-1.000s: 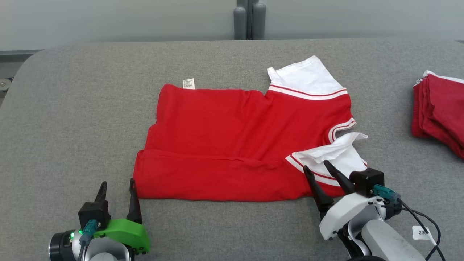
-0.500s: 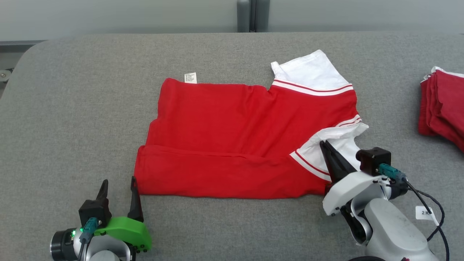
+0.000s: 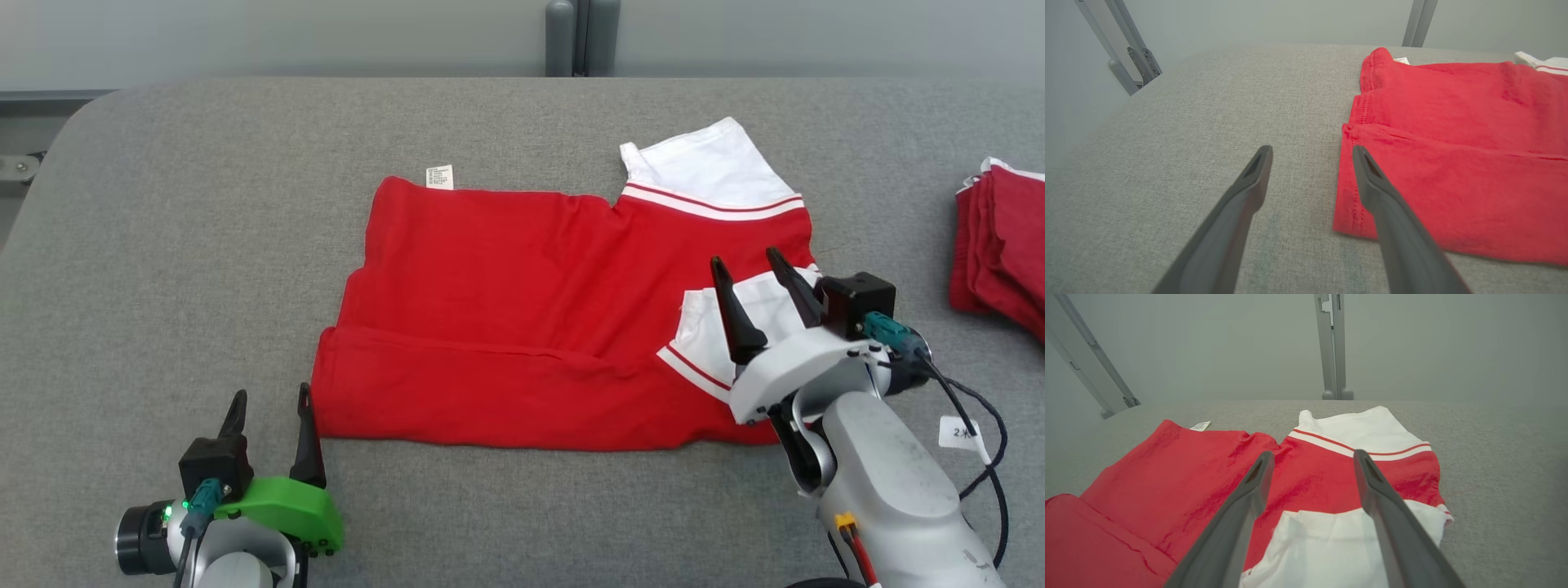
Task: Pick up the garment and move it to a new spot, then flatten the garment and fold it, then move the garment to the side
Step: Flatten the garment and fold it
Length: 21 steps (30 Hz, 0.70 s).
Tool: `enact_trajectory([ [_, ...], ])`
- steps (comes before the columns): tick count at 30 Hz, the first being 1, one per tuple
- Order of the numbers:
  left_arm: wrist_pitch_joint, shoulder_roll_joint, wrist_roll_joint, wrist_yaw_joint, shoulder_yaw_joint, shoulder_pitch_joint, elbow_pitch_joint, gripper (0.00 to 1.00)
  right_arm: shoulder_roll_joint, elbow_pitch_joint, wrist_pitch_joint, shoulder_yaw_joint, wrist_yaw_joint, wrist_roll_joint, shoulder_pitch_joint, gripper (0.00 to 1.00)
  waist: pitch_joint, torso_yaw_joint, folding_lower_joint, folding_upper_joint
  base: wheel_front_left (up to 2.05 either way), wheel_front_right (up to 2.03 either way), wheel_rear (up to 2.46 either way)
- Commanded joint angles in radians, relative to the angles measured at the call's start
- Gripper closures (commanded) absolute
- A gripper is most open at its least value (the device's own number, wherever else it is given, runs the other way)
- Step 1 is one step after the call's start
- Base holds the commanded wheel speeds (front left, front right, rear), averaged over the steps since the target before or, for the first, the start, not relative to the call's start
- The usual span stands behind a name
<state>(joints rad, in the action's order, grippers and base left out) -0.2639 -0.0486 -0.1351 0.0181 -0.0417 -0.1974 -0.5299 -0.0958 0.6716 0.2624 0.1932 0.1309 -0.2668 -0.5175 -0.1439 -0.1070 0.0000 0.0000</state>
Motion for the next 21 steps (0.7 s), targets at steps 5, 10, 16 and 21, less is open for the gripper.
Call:
enact_trajectory([
  [5,0.0,-0.004,0.002,0.007,0.022,0.023,0.014,0.0,-0.011,-0.048,0.003,-0.048,-0.001,0.011,0.113,0.0,0.027,0.032,0.0,0.0,0.0,0.0,0.0],
  [10,0.0,-0.005,0.005,0.005,0.033,0.045,0.026,0.0,-0.029,-0.103,0.003,-0.084,-0.001,-0.01,0.23,0.0,0.05,0.059,0.0,0.0,0.0,0.0,0.0],
  [16,0.0,-0.005,0.009,0.001,0.035,0.063,0.032,0.0,-0.037,-0.133,0.003,-0.119,-0.001,-0.04,0.335,0.0,0.063,0.082,0.0,0.0,0.0,0.0,0.0],
  [21,0.0,-0.005,0.016,-0.007,0.03,0.065,0.028,0.0,-0.036,-0.103,0.003,-0.132,-0.001,-0.036,0.366,0.0,0.069,0.086,0.0,0.0,0.0,0.0,0.0],
])
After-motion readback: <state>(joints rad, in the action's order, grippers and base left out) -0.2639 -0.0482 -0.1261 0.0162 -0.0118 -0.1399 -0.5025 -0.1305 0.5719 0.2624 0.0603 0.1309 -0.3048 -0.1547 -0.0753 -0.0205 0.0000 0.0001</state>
